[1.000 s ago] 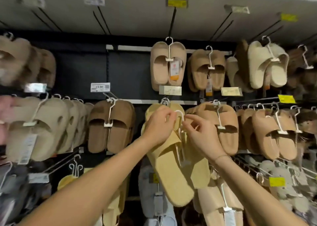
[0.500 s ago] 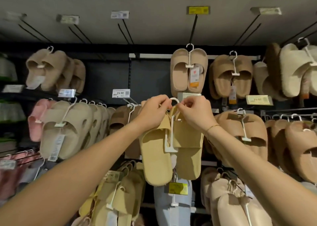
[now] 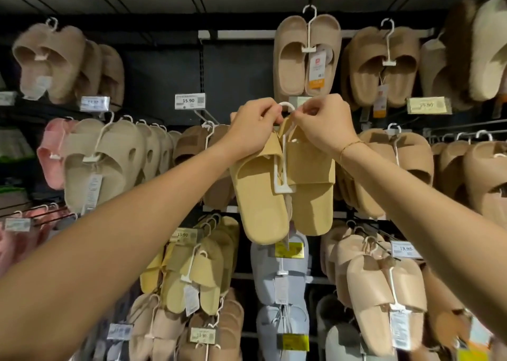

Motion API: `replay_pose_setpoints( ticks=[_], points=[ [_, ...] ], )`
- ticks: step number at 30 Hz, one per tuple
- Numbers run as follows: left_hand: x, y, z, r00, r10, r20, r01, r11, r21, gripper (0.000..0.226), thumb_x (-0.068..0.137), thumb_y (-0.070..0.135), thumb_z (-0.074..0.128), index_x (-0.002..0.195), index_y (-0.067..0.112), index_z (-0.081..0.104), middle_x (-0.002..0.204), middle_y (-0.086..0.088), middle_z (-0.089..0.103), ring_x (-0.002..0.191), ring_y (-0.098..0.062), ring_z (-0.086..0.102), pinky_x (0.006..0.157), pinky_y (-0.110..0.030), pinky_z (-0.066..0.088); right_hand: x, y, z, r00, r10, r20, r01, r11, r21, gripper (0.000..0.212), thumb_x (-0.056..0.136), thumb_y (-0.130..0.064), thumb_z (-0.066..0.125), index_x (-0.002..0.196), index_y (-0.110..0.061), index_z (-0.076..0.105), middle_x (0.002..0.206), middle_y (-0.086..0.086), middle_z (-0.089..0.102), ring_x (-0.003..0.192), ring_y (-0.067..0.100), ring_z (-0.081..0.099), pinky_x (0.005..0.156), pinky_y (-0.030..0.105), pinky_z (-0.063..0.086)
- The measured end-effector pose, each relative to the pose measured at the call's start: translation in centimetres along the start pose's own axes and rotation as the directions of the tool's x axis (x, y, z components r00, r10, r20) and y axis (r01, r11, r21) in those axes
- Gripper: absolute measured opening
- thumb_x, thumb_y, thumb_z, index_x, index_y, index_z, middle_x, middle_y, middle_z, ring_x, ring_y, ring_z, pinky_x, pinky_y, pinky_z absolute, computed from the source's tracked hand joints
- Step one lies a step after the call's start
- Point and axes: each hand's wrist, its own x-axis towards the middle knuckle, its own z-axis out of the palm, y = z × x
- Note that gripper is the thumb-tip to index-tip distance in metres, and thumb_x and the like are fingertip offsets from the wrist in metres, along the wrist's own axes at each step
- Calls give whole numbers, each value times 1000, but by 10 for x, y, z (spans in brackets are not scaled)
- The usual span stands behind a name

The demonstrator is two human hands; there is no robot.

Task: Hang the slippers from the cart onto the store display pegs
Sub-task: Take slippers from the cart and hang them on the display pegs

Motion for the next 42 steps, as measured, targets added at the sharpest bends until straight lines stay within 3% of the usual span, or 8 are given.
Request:
replay_pose_setpoints(
  ticks=[6, 15, 20, 23, 27, 32, 36, 42],
  points=[
    [21, -3, -33, 999, 25, -20, -25, 1000, -8, 35, 104, 39, 42, 82, 28, 67, 71, 28, 63, 80, -9, 61, 99, -59, 44, 20, -31, 9, 997, -61, -38, 62, 997, 33, 15, 95, -29, 64, 92, -18, 73, 81, -4, 67, 79, 5, 62, 71, 18, 51],
    [79, -21, -125, 984, 136, -119, -131, 990, 49, 36, 105, 39, 43, 87, 22, 69, 79, 5, 69, 78, -12, 68, 89, -49, 53, 82, -115, 50, 970, -140, -198, 147, 989, 19, 16, 96, -32, 59, 91, -20, 69, 87, -3, 64, 81, 10, 60, 72, 23, 51],
    [122, -35, -168, 984, 67, -167, -56, 996, 67, 38, 98, 51, 46, 80, 29, 72, 77, 11, 72, 84, -16, 69, 94, -52, 51, 124, -155, 76, 953, -153, -261, 152, 988, -24, 20, 94, -33, 61, 95, -18, 73, 89, -1, 67, 84, 14, 62, 74, 30, 54],
    [143, -47, -191, 994, 53, -93, -46, 996, 81, 33, 101, 41, 51, 84, 24, 73, 82, 4, 73, 85, -18, 69, 91, -50, 54, 151, -169, 96, 949, -156, -274, 149, 988, -47, 21, 92, -35, 61, 86, -18, 72, 84, 0, 68, 84, 22, 63, 78, 38, 54],
    [174, -65, -220, 991, 86, -101, -76, 993, 93, 28, 101, 33, 54, 91, 18, 75, 87, -1, 73, 85, -16, 68, 85, -40, 56, 190, -188, 123, 941, -151, -303, 161, 987, 9, 23, 90, -31, 61, 75, -15, 67, 74, 2, 63, 82, 27, 64, 72, 35, 51],
    [213, -83, -254, 979, 94, -182, -82, 994, 76, 30, 102, 27, 56, 103, 4, 75, 101, -15, 74, 81, -17, 64, 73, -26, 52, 239, -216, 148, 936, -206, -284, 237, 968, 77, 19, 94, -28, 60, 86, -16, 70, 76, -2, 65, 83, 22, 65, 91, 45, 54],
    [247, -103, -267, 973, 82, -217, -70, 996, 61, 23, 100, 26, 59, 90, 15, 77, 102, -15, 74, 88, -21, 67, 85, -33, 55, 281, -227, 175, 925, -199, -324, 249, 961, 120, 10, 93, -24, 62, 85, -26, 66, 92, 0, 70, 93, 22, 66, 92, 43, 54],
    [300, -136, -263, 971, 28, -236, -16, 999, 50, 26, 102, 27, 57, 82, 19, 72, 90, -8, 72, 82, -20, 67, 82, -35, 56, 328, -227, 220, 912, -141, -385, 200, 973, 116, 15, 94, -25, 57, 91, -16, 68, 93, 8, 70, 95, 29, 65, 90, 47, 54]
  ],
)
